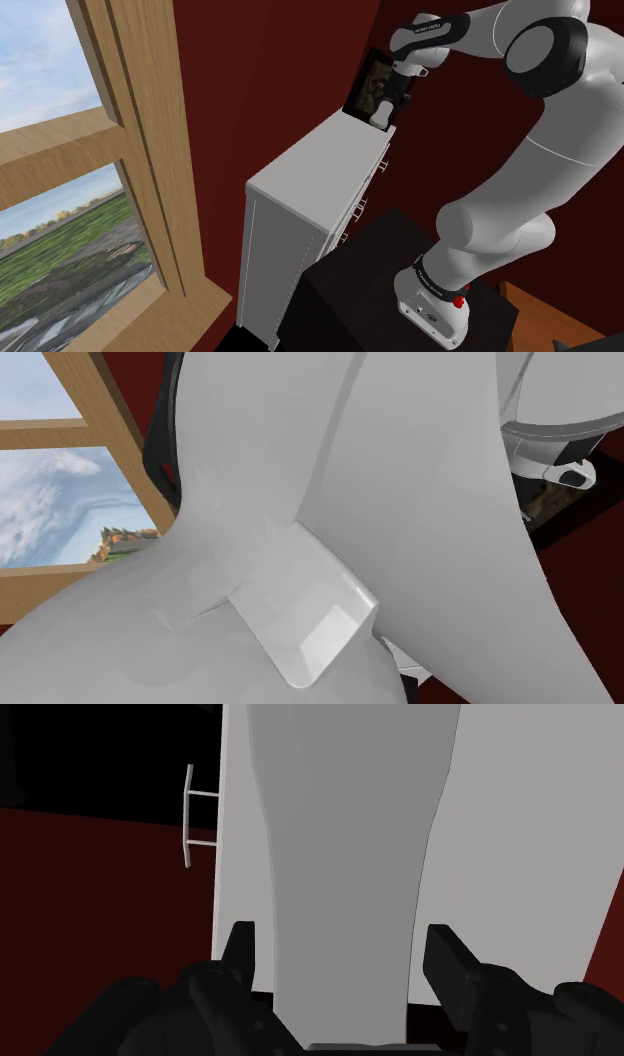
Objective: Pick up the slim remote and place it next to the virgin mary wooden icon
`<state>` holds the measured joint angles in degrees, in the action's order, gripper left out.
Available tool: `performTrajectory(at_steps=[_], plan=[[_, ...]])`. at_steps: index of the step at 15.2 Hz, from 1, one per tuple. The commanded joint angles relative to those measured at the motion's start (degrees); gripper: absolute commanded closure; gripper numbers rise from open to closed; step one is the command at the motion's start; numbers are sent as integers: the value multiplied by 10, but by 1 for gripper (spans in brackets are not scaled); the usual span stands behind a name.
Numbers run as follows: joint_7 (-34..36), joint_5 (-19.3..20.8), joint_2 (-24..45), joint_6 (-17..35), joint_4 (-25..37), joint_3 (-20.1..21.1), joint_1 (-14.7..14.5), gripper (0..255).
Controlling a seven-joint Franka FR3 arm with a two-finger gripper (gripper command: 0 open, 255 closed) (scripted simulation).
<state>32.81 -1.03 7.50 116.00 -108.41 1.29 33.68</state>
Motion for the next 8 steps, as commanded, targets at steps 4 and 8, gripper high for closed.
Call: performTrajectory(at_steps=[4, 8], plan=[[0, 0, 14, 36, -22, 0, 0, 255], [-1, 0, 26, 65, -38, 0, 0, 255]])
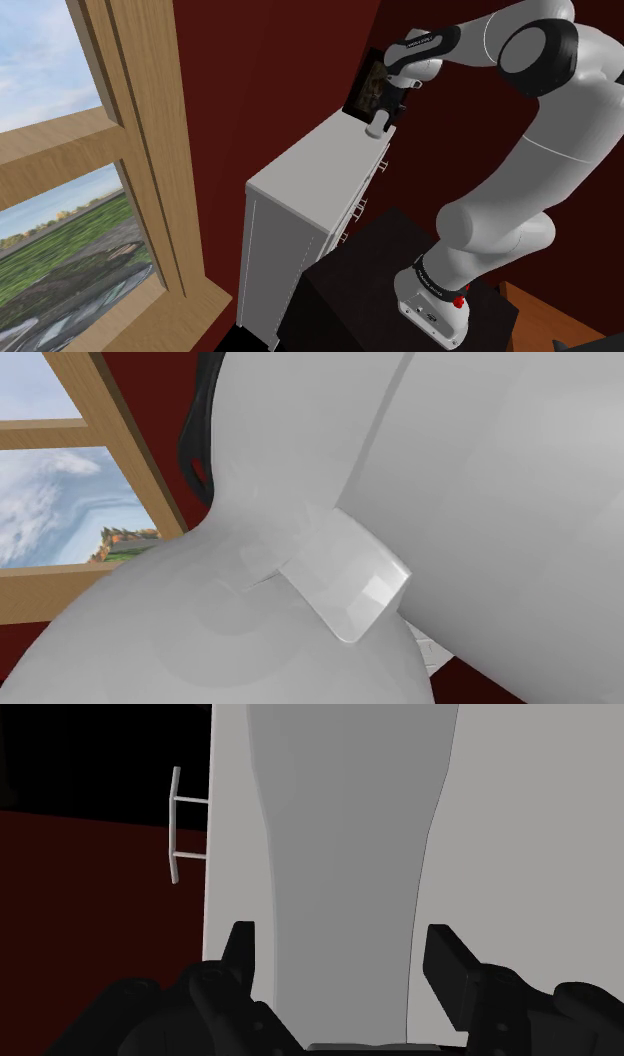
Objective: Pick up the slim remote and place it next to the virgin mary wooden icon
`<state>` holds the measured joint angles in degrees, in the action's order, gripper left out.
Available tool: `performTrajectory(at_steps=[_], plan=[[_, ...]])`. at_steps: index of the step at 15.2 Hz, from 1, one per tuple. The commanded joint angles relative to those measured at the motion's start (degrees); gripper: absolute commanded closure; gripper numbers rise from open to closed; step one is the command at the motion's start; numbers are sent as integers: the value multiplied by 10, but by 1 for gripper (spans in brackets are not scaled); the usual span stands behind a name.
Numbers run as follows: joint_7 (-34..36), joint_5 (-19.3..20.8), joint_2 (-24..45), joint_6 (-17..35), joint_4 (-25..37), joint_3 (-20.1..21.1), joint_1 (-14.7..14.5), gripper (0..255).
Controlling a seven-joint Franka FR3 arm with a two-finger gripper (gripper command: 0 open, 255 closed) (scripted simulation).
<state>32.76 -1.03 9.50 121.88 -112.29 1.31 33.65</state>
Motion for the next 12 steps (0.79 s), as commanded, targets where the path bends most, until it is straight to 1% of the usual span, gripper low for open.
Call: performTrajectory(at_steps=[1, 8, 12], plan=[[0, 0, 9, 13, -3, 0, 0, 255], [-1, 0, 34, 59, -25, 0, 0, 255], [-1, 0, 34, 59, -25, 0, 0, 255]])
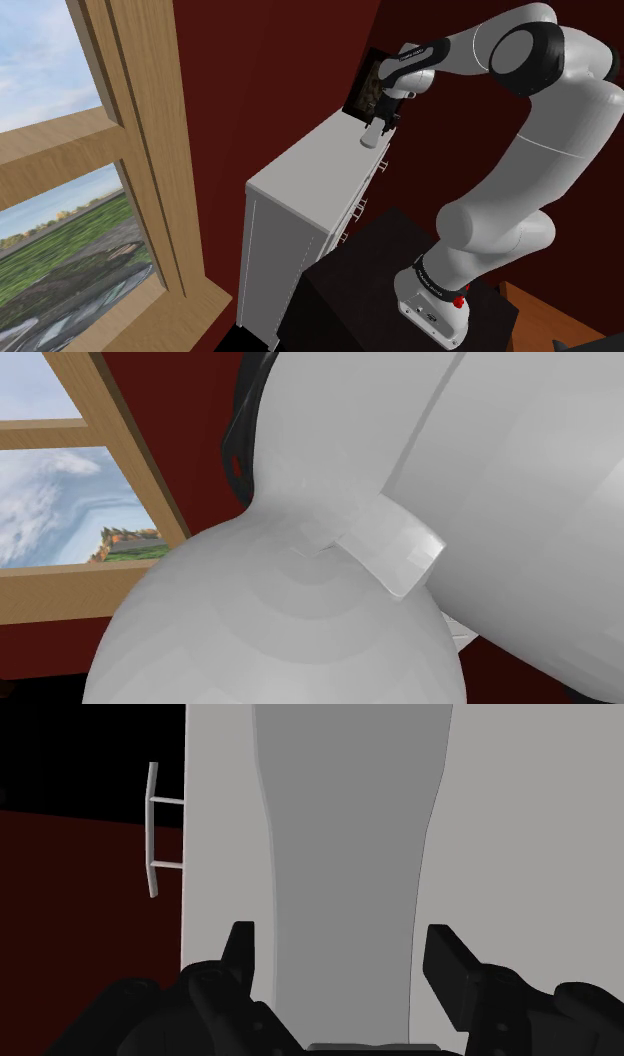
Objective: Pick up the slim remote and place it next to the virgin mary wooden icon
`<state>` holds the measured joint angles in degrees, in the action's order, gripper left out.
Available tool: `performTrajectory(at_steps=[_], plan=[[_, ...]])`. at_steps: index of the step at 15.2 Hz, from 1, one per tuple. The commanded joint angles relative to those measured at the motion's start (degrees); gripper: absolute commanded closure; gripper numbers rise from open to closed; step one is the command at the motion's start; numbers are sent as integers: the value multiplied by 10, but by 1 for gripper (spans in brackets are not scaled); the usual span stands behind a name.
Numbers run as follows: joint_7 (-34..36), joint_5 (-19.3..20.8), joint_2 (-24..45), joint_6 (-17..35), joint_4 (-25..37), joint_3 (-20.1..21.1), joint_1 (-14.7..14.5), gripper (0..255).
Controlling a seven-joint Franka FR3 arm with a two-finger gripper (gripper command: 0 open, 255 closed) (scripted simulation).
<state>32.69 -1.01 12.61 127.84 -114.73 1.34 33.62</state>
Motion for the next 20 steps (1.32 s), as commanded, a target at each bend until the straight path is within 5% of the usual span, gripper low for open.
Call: performTrajectory(at_steps=[1, 3, 4, 9, 13, 20], plan=[[0, 0, 3, 0, -1, 0, 0, 255], [0, 0, 3, 0, -1, 0, 0, 255], [0, 0, 3, -1, 0, 0, 0, 0], [0, 0, 3, 0, -1, 0, 0, 0], [0, 0, -31, -66, 31, -1, 1, 0], [0, 0, -31, -66, 31, -1, 1, 0]])
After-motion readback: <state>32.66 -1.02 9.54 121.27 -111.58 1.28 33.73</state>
